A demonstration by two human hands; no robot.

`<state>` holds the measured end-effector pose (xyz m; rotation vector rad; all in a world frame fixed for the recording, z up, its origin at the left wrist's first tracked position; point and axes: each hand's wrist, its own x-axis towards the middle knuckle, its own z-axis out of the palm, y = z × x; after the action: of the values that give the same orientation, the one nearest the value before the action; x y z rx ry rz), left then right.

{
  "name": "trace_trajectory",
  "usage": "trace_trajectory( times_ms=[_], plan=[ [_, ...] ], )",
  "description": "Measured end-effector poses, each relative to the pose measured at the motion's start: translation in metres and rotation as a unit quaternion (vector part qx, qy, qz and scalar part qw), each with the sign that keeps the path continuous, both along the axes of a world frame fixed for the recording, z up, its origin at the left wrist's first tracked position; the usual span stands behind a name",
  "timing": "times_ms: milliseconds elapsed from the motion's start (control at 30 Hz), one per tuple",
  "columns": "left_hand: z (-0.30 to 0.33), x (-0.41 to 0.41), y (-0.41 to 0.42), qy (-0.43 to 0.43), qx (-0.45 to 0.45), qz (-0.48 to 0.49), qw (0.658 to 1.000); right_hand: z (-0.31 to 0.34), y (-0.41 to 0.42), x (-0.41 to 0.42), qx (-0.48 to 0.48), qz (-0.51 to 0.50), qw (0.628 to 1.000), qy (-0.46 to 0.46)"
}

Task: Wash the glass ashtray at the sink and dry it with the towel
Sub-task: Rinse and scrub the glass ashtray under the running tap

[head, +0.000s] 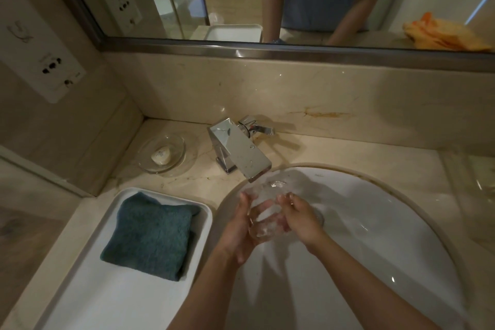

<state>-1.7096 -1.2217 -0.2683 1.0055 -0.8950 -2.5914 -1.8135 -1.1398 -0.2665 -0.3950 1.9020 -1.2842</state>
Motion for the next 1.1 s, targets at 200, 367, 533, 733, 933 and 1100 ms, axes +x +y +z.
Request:
trace_trajectory(
  times_ms=[200,367,533,733,933,1100],
  plan=[
    [0.0,-0.005,0.0,-0.012,-0.058,0.009,0.998,-0.016,0.017,0.008,0.051,0.129,0.925,0.353],
    [0.002,-0.01,0.001,-0.04,-0.107,-0.004,0.994,-0.038,0.037,0.045,0.117,0.271,0.813,0.502],
    [0.002,-0.007,0.002,-0.071,-0.155,-0.034,0.985,-0.028,0.04,0.05,0.172,0.282,0.804,0.494],
    [0.002,-0.004,0.006,-0.026,-0.112,-0.004,0.993,-0.018,0.027,0.04,0.21,0.246,0.826,0.461],
    [-0.009,0.004,0.005,-0.034,-0.088,0.022,0.995,0.002,0.025,0.036,0.105,0.375,0.829,0.401],
    [-0.011,0.003,0.008,-0.007,-0.058,0.016,0.998,0.0,0.013,0.027,0.209,0.319,0.833,0.4]
  ],
)
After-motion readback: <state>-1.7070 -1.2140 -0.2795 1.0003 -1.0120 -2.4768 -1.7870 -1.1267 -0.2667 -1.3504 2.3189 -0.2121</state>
